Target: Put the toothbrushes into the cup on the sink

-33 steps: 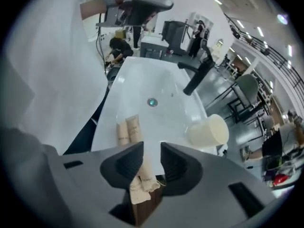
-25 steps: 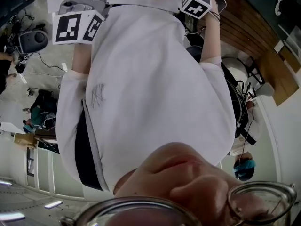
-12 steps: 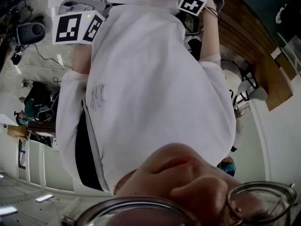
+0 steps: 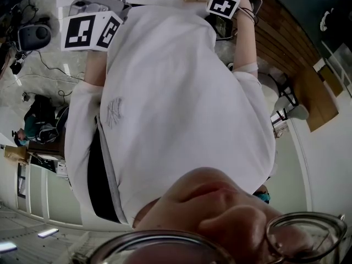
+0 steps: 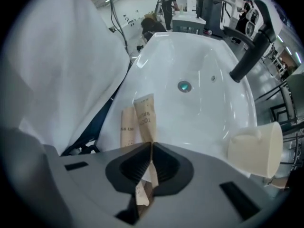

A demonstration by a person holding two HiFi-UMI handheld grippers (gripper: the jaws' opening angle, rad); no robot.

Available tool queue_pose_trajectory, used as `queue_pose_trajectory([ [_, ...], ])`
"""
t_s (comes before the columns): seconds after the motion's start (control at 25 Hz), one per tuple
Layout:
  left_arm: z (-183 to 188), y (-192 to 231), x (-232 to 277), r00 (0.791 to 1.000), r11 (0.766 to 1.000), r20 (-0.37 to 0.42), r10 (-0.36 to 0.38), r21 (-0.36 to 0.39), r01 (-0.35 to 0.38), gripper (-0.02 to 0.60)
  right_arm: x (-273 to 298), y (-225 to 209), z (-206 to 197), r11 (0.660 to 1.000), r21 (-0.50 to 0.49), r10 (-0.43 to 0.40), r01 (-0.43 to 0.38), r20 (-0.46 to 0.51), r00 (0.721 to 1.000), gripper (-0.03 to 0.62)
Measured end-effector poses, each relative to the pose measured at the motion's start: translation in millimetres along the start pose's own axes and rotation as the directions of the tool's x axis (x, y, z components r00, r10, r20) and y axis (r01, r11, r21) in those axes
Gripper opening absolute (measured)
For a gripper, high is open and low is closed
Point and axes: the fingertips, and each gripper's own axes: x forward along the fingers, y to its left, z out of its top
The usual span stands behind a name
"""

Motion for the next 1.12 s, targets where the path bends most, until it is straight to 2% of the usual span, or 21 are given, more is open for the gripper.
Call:
queue_pose_trajectory([
  [0.2, 5, -9, -1, 1.000, 1.000, 0.006, -0.021, 0.005, 0.021, 0.002, -11, 7, 13, 1.000, 0.018, -0.024, 0.022, 0.098, 0.995, 0.017],
  [0.4, 6, -15, 2, 0.999, 0.999, 0.011, -0.045, 0.012, 0.045, 0.002, -29, -9, 11, 0.989, 0.084, -0.136, 0.125, 0.142, 0.981, 0.015],
  [0.52, 7, -12, 0, 0.999, 0.999, 0.016, -0.052, 0.014, 0.052, 0.002, -45, -22, 12, 0.969, 0.164, -0.214, 0.186, 0.180, 0.960, 0.015],
  [0.64, 8, -17, -1, 0.997, 0.997, 0.016, -0.076, 0.019, 0.076, 0.002, -61, -24, 16, 0.940, 0.255, -0.287, 0.225, 0.244, 0.926, 0.015],
  [0.76, 5, -24, 0, 0.994, 0.994, 0.009, -0.110, 0.019, 0.110, 0.002, -76, -25, 16, 0.900, 0.356, -0.367, 0.253, 0.303, 0.879, 0.014],
  [0.84, 4, -29, 0, 0.991, 0.991, 0.004, -0.132, 0.023, 0.132, 0.002, -88, -26, 17, 0.866, 0.426, -0.424, 0.262, 0.349, 0.836, 0.014],
  [1.0, 5, -46, 1, 0.985, 0.985, 0.001, -0.172, 0.036, 0.171, 0.002, -118, -25, 9, 0.783, 0.560, -0.548, 0.271, 0.416, 0.725, 0.015],
  [1.12, 5, -61, 1, 0.979, 0.978, 0.000, -0.203, 0.043, 0.203, 0.002, -142, -23, -2, 0.702, 0.665, -0.644, 0.254, 0.440, 0.626, 0.014],
])
